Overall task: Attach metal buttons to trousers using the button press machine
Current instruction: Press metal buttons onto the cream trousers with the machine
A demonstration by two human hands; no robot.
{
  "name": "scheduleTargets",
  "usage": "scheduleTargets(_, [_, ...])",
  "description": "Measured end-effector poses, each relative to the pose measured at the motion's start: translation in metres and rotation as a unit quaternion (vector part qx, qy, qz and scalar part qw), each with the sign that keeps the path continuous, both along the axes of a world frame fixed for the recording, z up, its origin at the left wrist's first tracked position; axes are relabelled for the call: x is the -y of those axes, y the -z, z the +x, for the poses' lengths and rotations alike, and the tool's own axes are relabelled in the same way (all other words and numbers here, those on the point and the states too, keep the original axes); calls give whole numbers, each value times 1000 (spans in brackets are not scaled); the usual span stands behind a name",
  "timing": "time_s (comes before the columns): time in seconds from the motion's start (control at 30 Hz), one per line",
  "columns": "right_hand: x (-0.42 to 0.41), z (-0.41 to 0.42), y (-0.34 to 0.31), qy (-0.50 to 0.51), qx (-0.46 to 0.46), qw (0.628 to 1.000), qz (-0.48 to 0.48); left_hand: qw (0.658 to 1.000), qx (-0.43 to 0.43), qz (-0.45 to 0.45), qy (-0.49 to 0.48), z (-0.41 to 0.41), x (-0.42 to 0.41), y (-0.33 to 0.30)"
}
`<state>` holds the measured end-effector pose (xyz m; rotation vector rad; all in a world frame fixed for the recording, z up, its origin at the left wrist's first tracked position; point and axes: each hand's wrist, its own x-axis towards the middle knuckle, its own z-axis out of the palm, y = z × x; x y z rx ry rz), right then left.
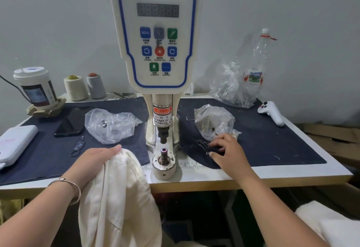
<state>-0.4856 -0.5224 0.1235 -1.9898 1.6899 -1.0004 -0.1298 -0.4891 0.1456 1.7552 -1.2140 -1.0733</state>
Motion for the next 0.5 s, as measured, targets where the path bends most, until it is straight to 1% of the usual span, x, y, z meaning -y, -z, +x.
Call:
scheduleTargets(0.2, [1, 0, 2, 0, -21, 1000, -7, 1000, 0, -2, 3, -1, 0, -1])
scheduleTargets(0.37, [2, 0, 2, 13, -12, 1000, -15, 1000, 6, -1, -4, 1, 2, 1])
scheduleTargets(0.5, [4, 1, 3, 16, -26, 999, -14, 1000, 3, -2, -15, 3, 4, 4])
